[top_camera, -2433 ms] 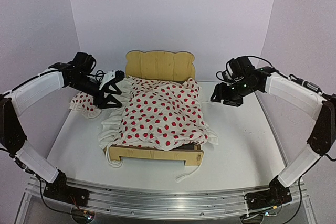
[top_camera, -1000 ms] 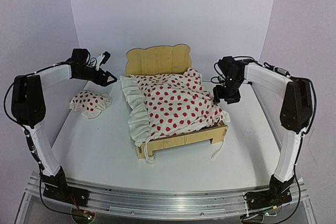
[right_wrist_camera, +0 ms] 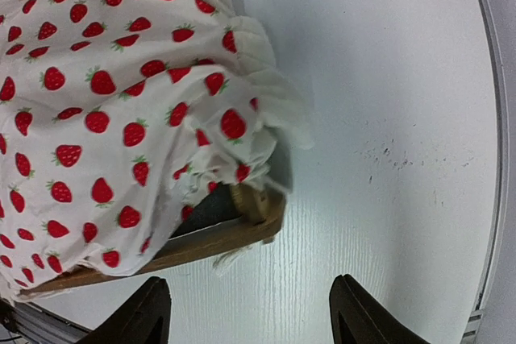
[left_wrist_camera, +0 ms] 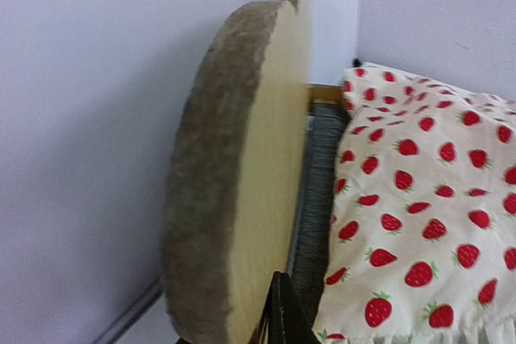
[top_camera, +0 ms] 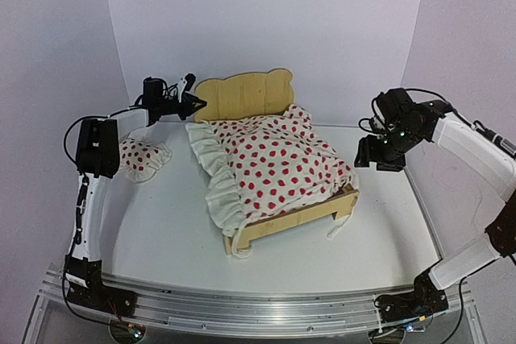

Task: Set up the pet bed

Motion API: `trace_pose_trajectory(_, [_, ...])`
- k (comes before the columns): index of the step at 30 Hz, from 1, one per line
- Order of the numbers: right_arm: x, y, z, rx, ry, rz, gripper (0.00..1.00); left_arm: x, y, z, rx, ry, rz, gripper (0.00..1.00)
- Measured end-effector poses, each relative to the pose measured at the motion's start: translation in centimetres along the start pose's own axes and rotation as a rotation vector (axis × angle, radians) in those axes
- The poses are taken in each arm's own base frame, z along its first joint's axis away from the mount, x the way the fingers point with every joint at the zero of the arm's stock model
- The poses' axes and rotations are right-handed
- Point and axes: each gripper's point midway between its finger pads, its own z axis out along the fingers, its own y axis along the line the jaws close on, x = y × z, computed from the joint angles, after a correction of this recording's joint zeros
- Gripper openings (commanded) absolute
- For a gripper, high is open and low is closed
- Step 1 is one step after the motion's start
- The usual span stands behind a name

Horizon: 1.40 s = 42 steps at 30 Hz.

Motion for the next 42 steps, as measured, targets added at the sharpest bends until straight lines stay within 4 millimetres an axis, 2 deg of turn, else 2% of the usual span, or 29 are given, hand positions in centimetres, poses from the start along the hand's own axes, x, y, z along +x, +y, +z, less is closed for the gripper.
trace_pose_trajectory(2, [0.3, -0.1, -0.3, -0.003, -0.007, 0.007, 0.69, 0.0, -1.9, -0.8, 0.081, 0.009, -0.03, 0.0])
trace_pose_trajectory(4, [0.5, -0.3, -0.4, -0.005, -0.009, 0.015, 0.69, 0.1, -3.0, -1.3, 0.091, 0.04, -0.076, 0.0])
trace_pose_trajectory(7, [0.9, -0.4, -0.1, -0.006, -0.009, 0.023, 0.68, 0.3, -3.9, -2.0, 0.069, 0.086, -0.109, 0.0])
trace_pose_trajectory(10, [1.2, -0.5, 0.5, -0.005, -0.003, 0.037, 0.68, 0.5, -4.5, -4.0, -0.001, 0.146, -0.127, 0.0])
trace_pose_trajectory(12, [1.3, -0.5, 0.7, -0.005, -0.001, 0.048, 0.68, 0.4, -5.2, -6.5, -0.065, 0.188, -0.143, 0.0])
trace_pose_trajectory(16, [1.0, -0.2, 1.2, -0.02, -0.011, 0.068, 0.67, 0.5, -7.6, -13.0, -0.222, 0.268, -0.189, 0.0])
trace_pose_trajectory(21, [0.2, 1.1, 2.9, -0.069, -0.007, 0.081, 0.67, 1.0, -12.1, -21.0, -0.418, 0.317, -0.275, 0.0])
trace_pose_trajectory(23, [-0.1, 1.8, 3.8, -0.098, 0.003, 0.088, 0.66, 1.3, -13.9, -23.4, -0.482, 0.321, -0.306, 0.0])
trace_pose_trajectory(26, [-0.4, 3.3, 5.6, -0.157, 0.027, 0.102, 0.66, 2.3, -16.4, -25.8, -0.546, 0.317, -0.332, 0.0])
trace_pose_trajectory(29, [-0.3, 4.8, 7.7, -0.208, 0.068, 0.115, 0.65, 3.7, -18.3, -26.7, -0.58, 0.332, -0.348, 0.0])
trace_pose_trajectory(34, [0.8, 7.2, 10.8, -0.244, 0.143, 0.111, 0.65, 4.3, -19.6, -26.2, -0.608, 0.332, -0.371, 0.0])
trace_pose_trajectory(37, [0.8, 8.1, 11.4, -0.245, 0.15, 0.1, 0.65, 4.8, -19.8, -26.2, -0.613, 0.33, -0.388, 0.04])
trace_pose_trajectory(42, [0.7, 8.1, 11.5, -0.235, 0.145, 0.105, 0.65, 4.9, -20.0, -26.1, -0.607, 0.322, -0.422, 0.18])
